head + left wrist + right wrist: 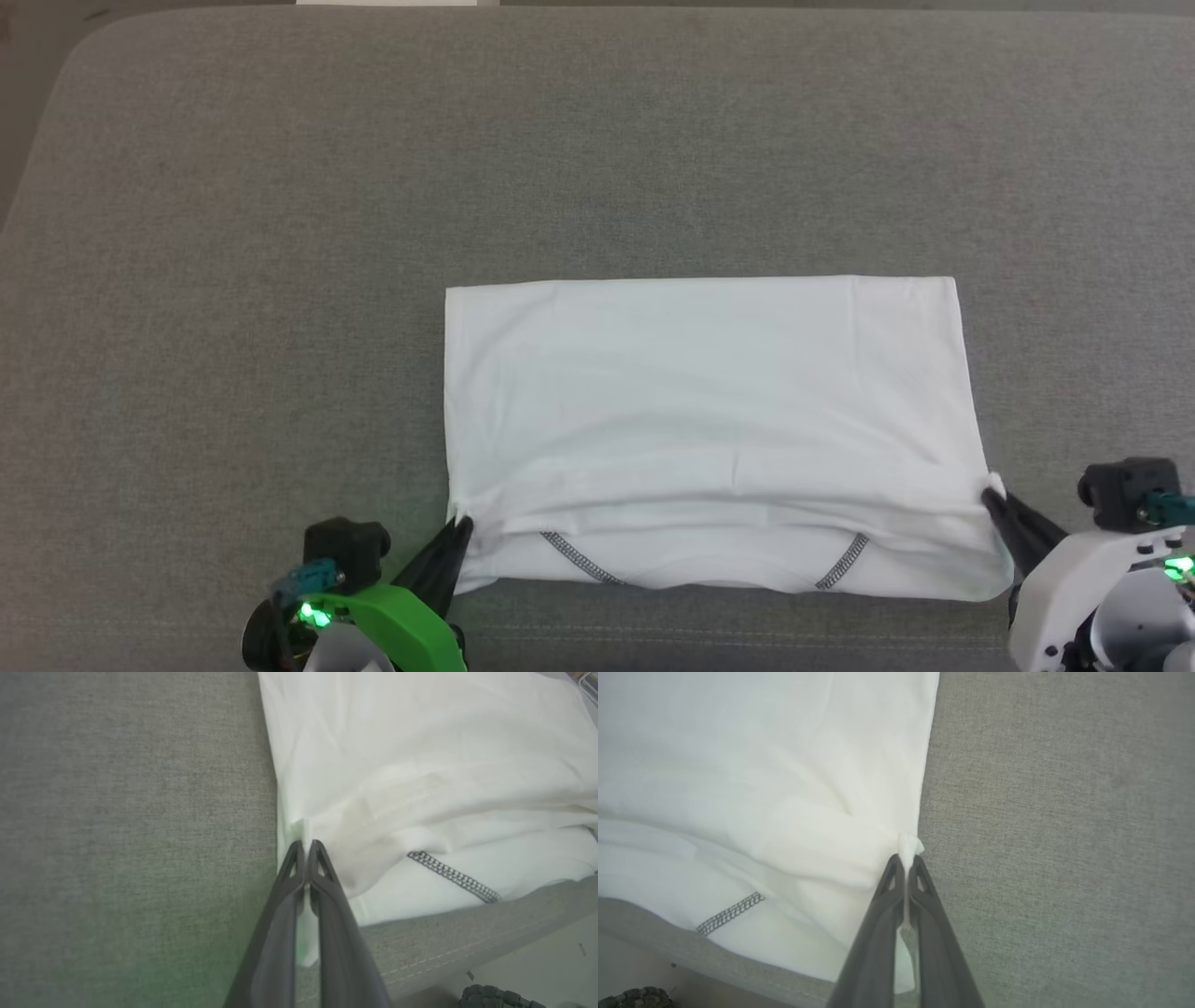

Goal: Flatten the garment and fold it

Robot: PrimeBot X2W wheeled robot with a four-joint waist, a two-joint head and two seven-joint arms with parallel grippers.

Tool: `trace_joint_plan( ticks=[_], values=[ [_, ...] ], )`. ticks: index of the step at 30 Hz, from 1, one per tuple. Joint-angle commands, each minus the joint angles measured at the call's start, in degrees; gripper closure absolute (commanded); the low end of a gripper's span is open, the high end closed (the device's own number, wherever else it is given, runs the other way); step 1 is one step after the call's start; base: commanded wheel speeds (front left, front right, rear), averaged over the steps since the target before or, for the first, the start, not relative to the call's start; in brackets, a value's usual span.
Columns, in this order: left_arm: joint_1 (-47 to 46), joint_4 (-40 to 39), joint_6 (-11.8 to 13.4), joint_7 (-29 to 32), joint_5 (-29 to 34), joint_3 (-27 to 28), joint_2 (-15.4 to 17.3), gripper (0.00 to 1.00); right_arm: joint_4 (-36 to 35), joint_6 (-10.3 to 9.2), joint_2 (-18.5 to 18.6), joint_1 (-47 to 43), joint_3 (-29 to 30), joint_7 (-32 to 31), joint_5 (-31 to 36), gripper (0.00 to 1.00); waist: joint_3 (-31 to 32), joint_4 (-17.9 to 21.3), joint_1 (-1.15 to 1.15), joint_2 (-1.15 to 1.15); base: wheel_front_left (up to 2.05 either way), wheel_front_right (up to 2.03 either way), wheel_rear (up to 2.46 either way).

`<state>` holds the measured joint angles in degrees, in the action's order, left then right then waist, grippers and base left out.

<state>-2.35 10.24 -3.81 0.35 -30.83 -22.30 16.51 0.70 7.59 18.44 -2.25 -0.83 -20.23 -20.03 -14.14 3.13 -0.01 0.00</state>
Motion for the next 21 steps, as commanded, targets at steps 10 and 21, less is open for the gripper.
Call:
trace_joint_plan(
  ticks=[10, 21],
  values=[
    [1.65, 4.5, 1.69, -2.96, -0.58, 0.84, -1.15, 0.0, -0.71, -0.1, -0.21, -4.31, 0.23, -4.05, 0.71, 0.0, 2.75, -0.28, 0.01, 0.0, 0.0, 0.0, 0.0],
    [3.98, -0.74, 5.96, -12.12, -0.2, 5.06, -2.37, 0.0, -7.94, -0.1, -5.23, -9.0, 7.85, -4.07, 1.19, 0.0, 6.14, -1.27, 0.01, 0.0, 0.0, 0.0, 0.0]
  ],
)
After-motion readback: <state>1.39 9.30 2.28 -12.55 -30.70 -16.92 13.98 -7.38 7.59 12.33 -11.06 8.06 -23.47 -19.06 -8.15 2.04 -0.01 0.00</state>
